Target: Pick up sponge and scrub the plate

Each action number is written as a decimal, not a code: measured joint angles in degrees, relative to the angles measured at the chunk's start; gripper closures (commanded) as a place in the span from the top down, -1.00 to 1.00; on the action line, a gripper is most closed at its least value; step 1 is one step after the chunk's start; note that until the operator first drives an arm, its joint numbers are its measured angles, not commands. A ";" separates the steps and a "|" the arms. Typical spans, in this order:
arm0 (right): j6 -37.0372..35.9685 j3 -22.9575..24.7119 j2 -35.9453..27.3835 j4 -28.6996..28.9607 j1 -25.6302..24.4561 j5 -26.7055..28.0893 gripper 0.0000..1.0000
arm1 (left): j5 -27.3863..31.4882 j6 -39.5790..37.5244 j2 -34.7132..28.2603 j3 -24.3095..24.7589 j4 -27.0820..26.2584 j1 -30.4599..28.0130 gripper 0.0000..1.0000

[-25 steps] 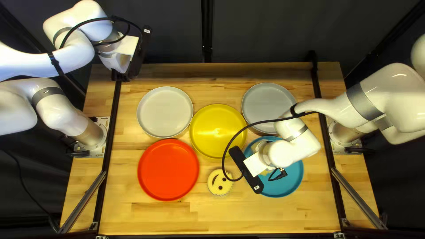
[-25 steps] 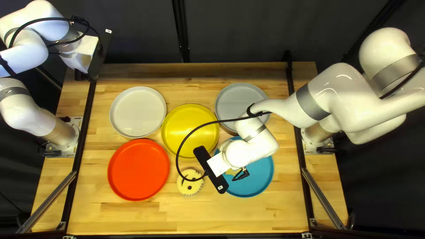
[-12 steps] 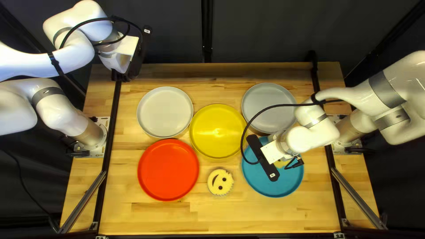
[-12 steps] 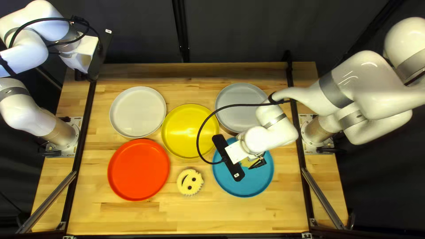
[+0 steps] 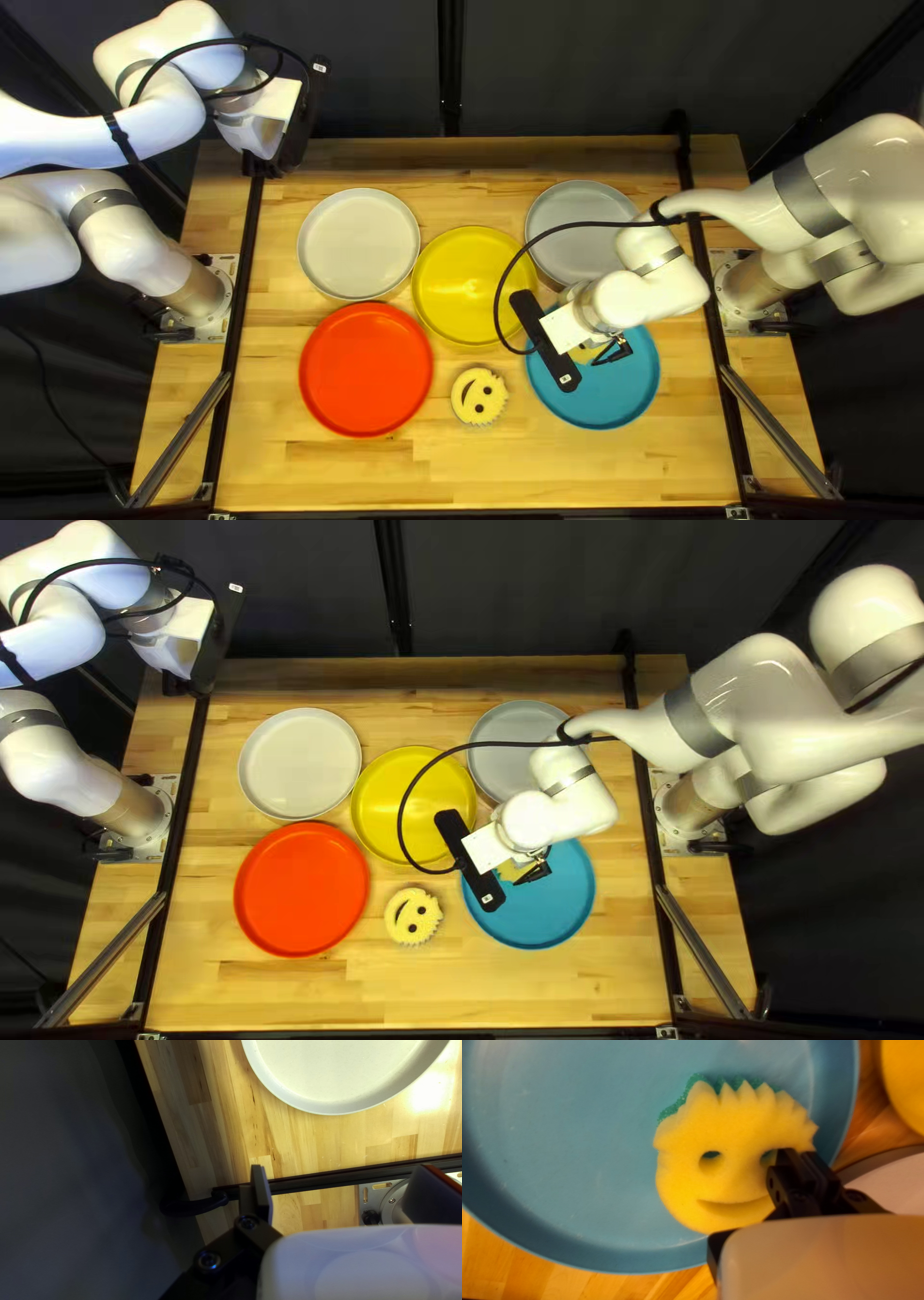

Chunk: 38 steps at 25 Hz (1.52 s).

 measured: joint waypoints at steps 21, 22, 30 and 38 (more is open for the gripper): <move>-5.62 14.01 -9.87 5.02 -4.32 -3.55 -1.00 | 0.00 0.00 0.00 0.00 0.00 0.00 1.00; -5.50 14.21 -10.23 5.29 -4.09 -3.28 -1.00 | 0.00 0.00 0.00 0.00 0.00 0.00 1.00; -0.77 9.42 -9.62 4.68 0.32 1.36 -1.00 | 0.00 0.00 0.00 0.00 0.00 0.00 1.00; -4.38 0.36 -6.33 7.24 -3.67 5.36 -1.00 | 0.00 0.00 0.00 0.00 0.00 0.00 1.00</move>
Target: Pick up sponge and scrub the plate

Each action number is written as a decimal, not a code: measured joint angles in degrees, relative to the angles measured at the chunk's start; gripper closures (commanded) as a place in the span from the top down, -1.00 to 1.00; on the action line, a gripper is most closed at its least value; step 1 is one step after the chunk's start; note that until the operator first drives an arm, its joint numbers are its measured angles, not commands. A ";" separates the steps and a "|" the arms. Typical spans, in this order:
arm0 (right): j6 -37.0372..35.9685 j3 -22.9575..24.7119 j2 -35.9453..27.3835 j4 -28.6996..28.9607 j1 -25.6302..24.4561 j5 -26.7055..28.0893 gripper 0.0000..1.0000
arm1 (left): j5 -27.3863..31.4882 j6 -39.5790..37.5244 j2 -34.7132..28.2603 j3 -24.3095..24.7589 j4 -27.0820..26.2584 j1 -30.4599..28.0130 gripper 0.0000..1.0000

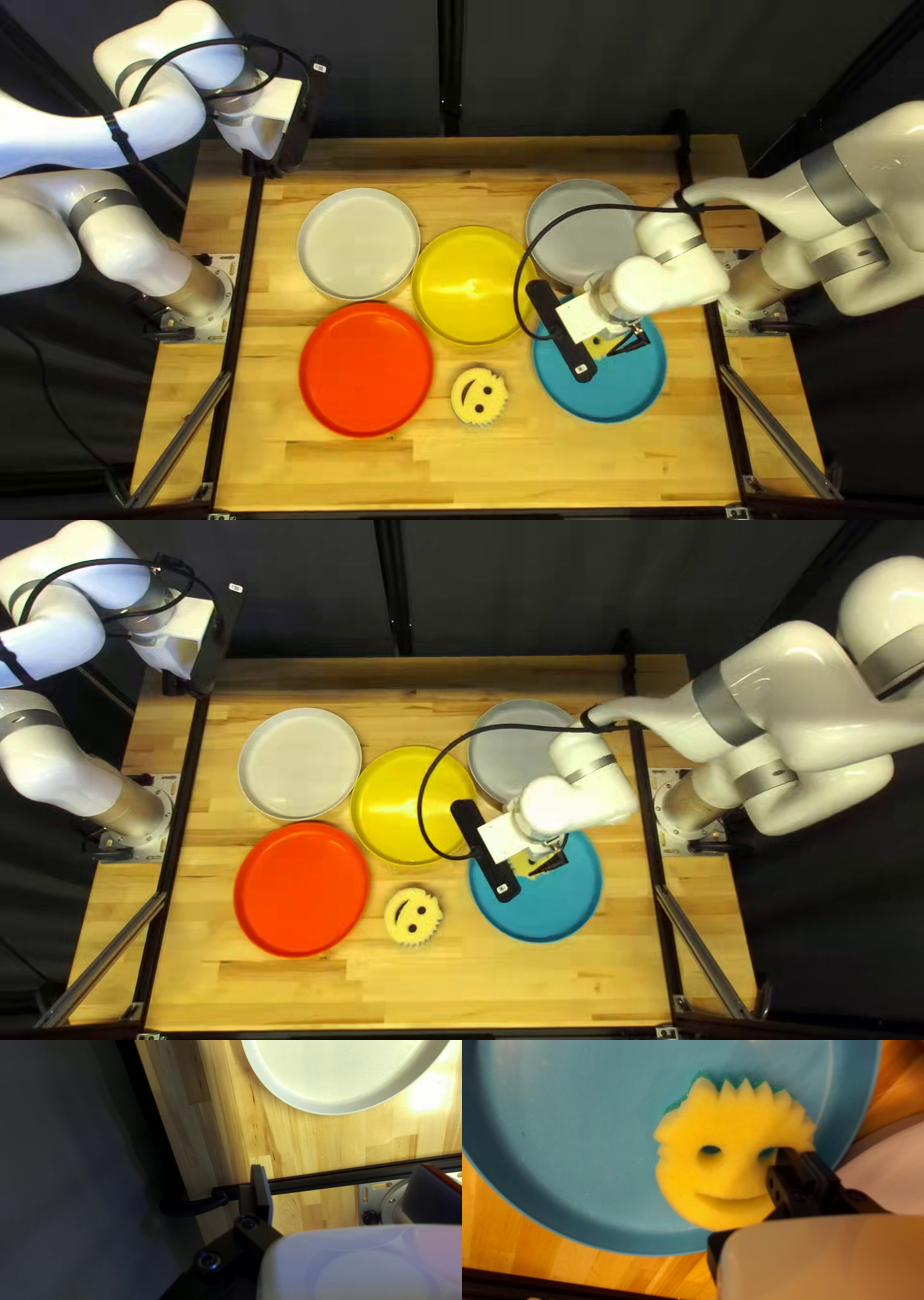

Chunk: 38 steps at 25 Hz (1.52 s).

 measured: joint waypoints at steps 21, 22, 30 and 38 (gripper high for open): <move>-11.11 -8.87 6.06 8.31 -11.49 -1.20 -1.00 | 0.00 0.00 0.00 0.00 0.00 0.00 1.00; -10.99 -8.89 6.05 8.14 -11.43 -1.06 -1.00 | 0.00 0.00 0.00 0.00 0.00 0.00 1.00; -11.81 -16.33 13.38 7.24 -12.16 0.01 -1.00 | 0.00 0.00 0.00 0.00 0.00 0.00 1.00; -13.24 -25.05 21.75 7.55 -12.80 -0.15 -1.00 | 0.00 0.00 0.00 0.00 0.00 0.00 1.00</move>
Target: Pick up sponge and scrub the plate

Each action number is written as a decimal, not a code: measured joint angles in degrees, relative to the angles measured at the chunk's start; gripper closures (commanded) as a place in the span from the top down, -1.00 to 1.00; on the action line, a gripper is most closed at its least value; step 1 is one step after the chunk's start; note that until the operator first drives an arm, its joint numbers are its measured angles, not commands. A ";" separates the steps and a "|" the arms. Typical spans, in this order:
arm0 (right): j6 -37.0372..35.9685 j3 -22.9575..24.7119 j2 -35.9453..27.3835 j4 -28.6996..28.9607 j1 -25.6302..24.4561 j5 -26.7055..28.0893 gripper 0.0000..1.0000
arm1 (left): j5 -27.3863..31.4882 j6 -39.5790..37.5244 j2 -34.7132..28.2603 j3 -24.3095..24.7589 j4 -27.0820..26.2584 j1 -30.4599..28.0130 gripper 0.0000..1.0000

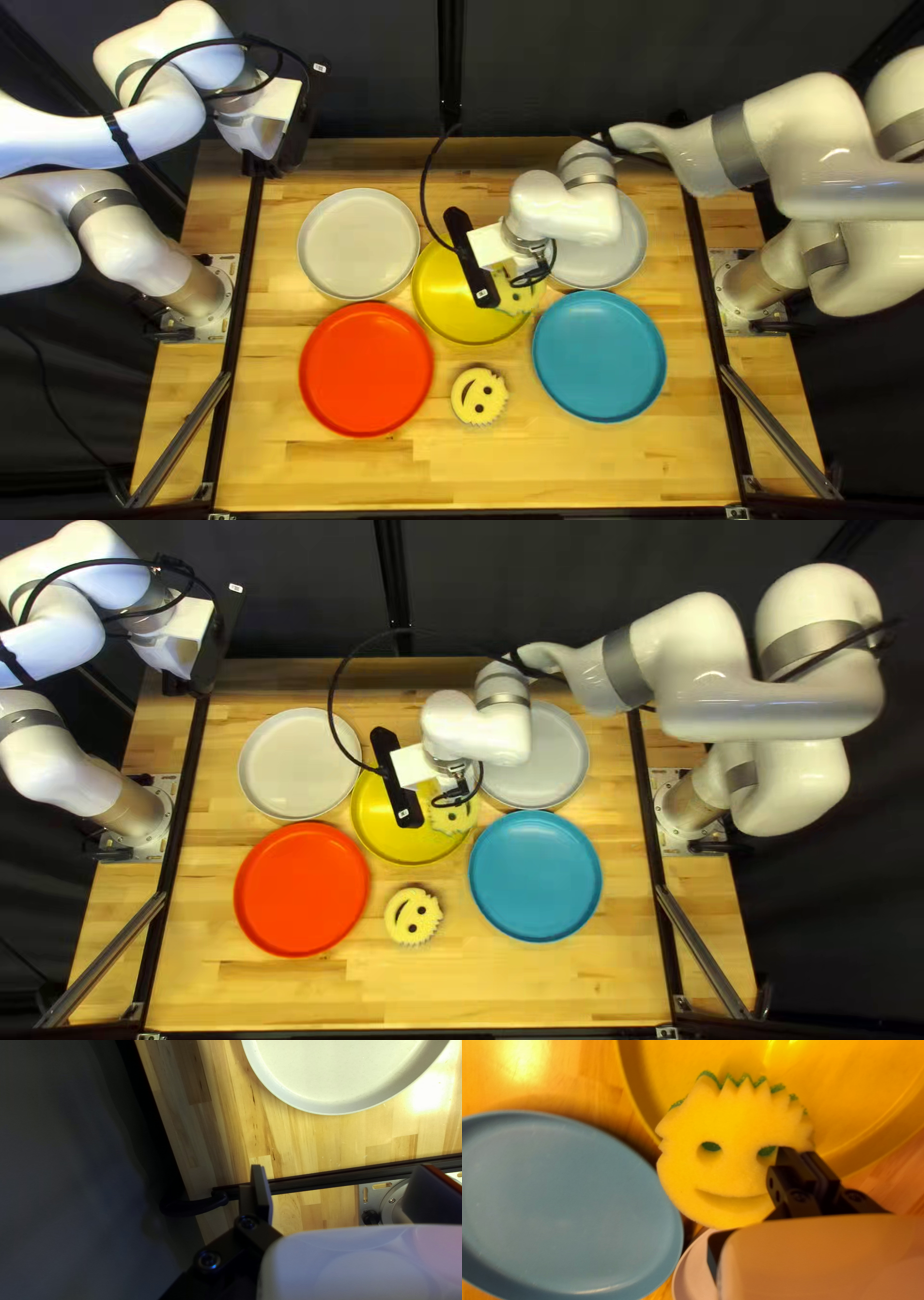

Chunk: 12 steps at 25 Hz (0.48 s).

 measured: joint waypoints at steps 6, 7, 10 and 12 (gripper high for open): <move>1.45 -4.69 4.32 -0.88 1.47 0.14 -1.00 | 0.00 0.00 0.00 0.00 0.00 0.00 1.00; 1.60 -4.89 4.52 -1.05 1.61 0.13 -1.00 | 0.00 0.00 0.00 0.00 0.00 0.00 1.00; 1.58 -4.29 4.50 -1.32 1.67 -0.17 -1.00 | 0.00 0.00 0.00 0.00 0.00 0.00 1.00; 1.37 -3.12 3.98 -1.32 1.64 -0.36 -1.00 | 0.00 0.00 0.00 0.00 0.00 0.00 1.00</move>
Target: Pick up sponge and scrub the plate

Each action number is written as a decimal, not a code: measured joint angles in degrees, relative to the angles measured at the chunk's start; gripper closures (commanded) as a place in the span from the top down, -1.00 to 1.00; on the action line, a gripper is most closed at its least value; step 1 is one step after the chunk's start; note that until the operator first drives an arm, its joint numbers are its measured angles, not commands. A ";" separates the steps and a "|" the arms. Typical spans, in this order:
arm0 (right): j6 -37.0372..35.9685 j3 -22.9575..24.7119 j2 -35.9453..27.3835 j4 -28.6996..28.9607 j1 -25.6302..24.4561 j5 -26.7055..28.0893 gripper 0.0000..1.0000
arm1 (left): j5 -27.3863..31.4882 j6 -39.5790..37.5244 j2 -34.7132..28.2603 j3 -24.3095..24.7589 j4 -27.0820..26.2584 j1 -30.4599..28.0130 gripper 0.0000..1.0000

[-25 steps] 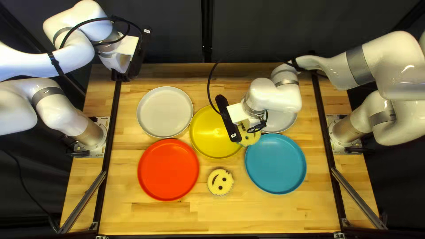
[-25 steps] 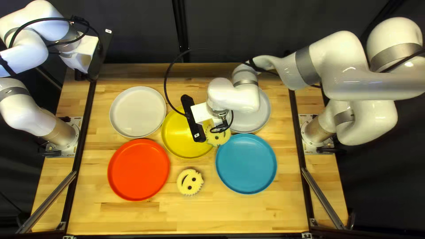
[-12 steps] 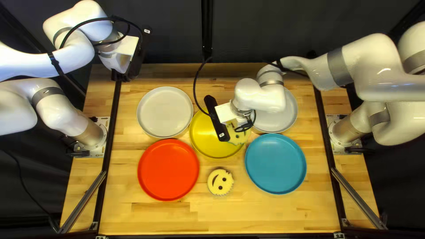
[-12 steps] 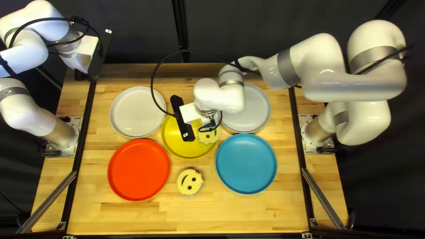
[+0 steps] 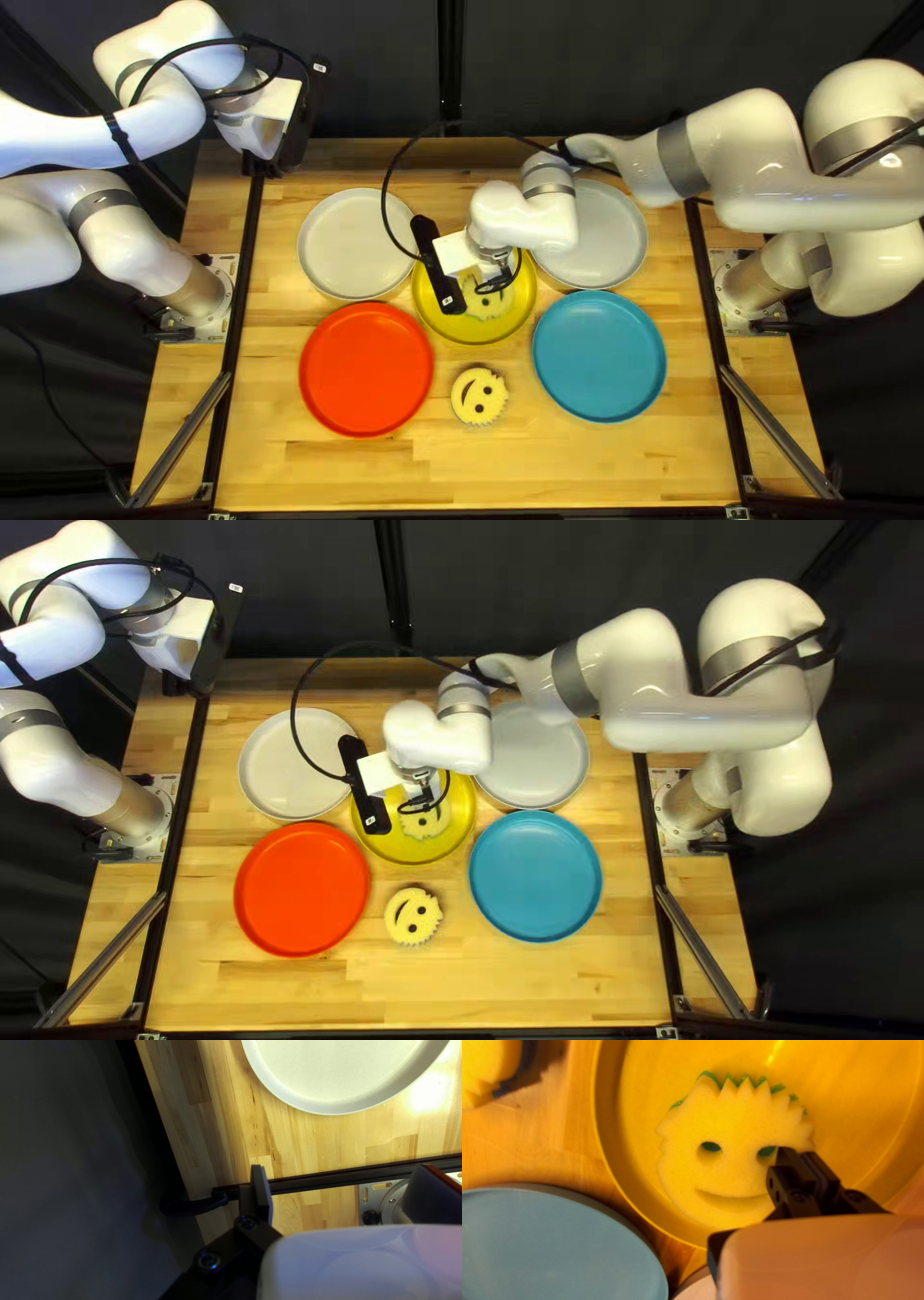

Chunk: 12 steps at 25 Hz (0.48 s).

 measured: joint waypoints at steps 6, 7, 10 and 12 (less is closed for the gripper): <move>0.50 1.71 -1.63 0.19 0.67 0.51 -1.00 | 0.00 0.00 0.00 0.00 0.00 0.00 1.00; 0.83 1.20 -1.38 0.05 0.93 0.73 -1.00 | 0.00 0.00 0.00 0.00 0.00 0.00 1.00; 1.53 -1.45 0.27 -0.55 1.58 1.35 -1.00 | 0.00 0.00 0.00 0.00 0.00 0.00 1.00; 1.66 -3.63 1.81 -0.90 1.86 1.67 -1.00 | 0.00 0.00 0.00 0.00 0.00 0.00 1.00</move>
